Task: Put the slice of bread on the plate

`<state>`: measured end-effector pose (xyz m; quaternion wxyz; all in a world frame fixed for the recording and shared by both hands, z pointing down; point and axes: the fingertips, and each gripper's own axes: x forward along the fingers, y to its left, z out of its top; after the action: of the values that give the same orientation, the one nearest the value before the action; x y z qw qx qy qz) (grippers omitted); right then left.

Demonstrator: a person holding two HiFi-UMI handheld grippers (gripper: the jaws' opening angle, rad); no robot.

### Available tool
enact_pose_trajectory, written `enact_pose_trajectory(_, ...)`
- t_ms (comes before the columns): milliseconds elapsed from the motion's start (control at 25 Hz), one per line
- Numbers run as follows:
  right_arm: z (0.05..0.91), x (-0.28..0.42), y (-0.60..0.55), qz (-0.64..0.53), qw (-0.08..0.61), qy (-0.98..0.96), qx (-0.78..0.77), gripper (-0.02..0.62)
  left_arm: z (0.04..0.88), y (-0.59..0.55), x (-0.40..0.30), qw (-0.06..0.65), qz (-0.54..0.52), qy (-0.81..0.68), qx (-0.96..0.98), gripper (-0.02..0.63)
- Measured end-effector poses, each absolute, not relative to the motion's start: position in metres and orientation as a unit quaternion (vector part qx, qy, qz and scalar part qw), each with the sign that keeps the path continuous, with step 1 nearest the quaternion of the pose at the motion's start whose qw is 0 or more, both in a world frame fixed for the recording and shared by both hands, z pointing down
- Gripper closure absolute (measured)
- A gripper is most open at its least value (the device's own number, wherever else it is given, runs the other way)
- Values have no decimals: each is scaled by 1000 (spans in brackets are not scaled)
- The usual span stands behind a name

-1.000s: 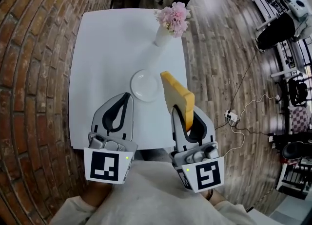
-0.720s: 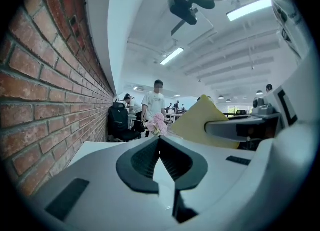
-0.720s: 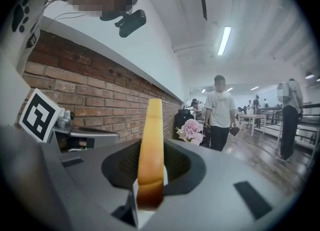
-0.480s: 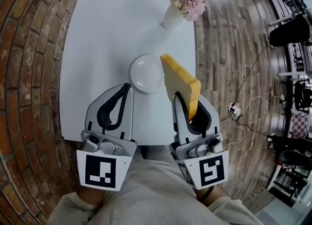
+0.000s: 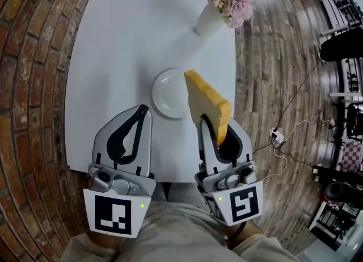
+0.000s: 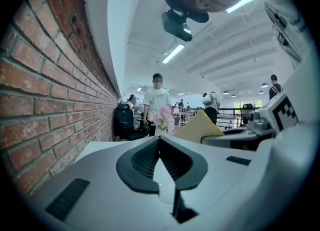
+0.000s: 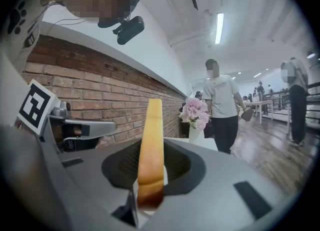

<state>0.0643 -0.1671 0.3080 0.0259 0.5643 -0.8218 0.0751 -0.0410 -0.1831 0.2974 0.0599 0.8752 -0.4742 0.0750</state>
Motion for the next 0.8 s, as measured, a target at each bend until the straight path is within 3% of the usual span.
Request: enact_pose_trajectory(800, 391, 44, -194, 171, 35, -837, 518, 506, 296, -178, -54, 51, 69, -497, 863, 595)
